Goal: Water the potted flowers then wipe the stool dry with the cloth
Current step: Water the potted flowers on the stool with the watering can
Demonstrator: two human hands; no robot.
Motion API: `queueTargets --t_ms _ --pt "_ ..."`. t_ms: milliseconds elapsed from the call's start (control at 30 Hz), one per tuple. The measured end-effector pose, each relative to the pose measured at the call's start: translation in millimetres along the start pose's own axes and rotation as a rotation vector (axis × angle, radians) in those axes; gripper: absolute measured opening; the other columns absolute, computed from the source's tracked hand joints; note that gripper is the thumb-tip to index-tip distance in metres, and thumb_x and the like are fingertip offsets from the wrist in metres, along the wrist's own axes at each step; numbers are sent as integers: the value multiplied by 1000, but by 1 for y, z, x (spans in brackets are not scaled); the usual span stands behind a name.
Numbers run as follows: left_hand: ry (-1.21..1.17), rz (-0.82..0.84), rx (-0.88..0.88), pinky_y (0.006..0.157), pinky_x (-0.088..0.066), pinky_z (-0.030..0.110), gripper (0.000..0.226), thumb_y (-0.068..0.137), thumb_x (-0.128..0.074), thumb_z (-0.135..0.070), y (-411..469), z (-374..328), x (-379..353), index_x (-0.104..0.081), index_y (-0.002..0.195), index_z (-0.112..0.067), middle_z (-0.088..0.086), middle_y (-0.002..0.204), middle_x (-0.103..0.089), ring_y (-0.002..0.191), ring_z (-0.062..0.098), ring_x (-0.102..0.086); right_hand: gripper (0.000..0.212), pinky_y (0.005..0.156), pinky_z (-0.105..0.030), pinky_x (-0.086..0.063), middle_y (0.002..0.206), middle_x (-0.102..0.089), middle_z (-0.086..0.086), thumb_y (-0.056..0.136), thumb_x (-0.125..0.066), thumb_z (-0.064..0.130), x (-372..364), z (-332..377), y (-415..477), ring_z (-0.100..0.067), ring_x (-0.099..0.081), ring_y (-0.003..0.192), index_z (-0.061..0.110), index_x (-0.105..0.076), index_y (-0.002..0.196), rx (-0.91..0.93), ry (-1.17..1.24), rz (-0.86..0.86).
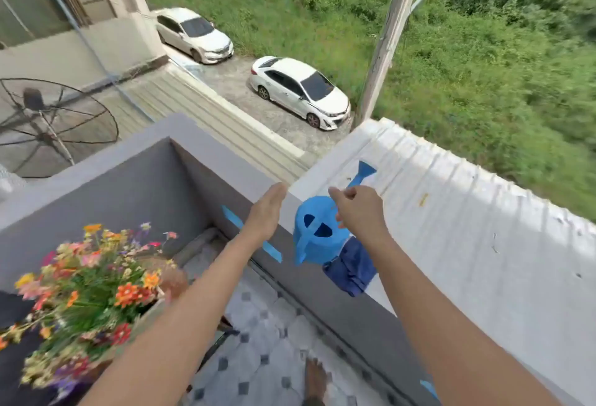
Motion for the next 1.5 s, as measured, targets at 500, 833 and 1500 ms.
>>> queueTargets --t_ms 500,833,1500 --pt "-191 -53 198 102 -48 45 46 94 -39 -62 28 49 -60 -64 118 -31 -8 113 -69 112 16 -63 22 60 -27 -45 64 -55 -5 88 -66 23 -60 -41 35 -13 -51 56 8 -56 74 -157 93 320" --pt "-262 -344 80 76 -48 12 33 97 -52 -47 -68 43 8 -55 126 -32 -15 113 -66 100 -8 -62 37 51 -25 -34 62 -43 1 91 -61 36 -93 43 -23 -14 -39 53 12 -45 69 268 -333 608" --pt "-182 -698 157 68 -26 -10 31 104 -34 -44 -325 71 148 -48 126 -26 -10 104 -61 85 -31 -48 45 47 -29 -30 62 -42 -5 98 -53 37 -191 176 -268 -22 -40 52 11 -38 65 804 -743 684"
Point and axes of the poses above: each hand's wrist, its own y-axis towards the middle knuckle, its own x-axis out of the back of the hand, z = x × y, the point moved 7 cm from there along y, towards the middle knuckle
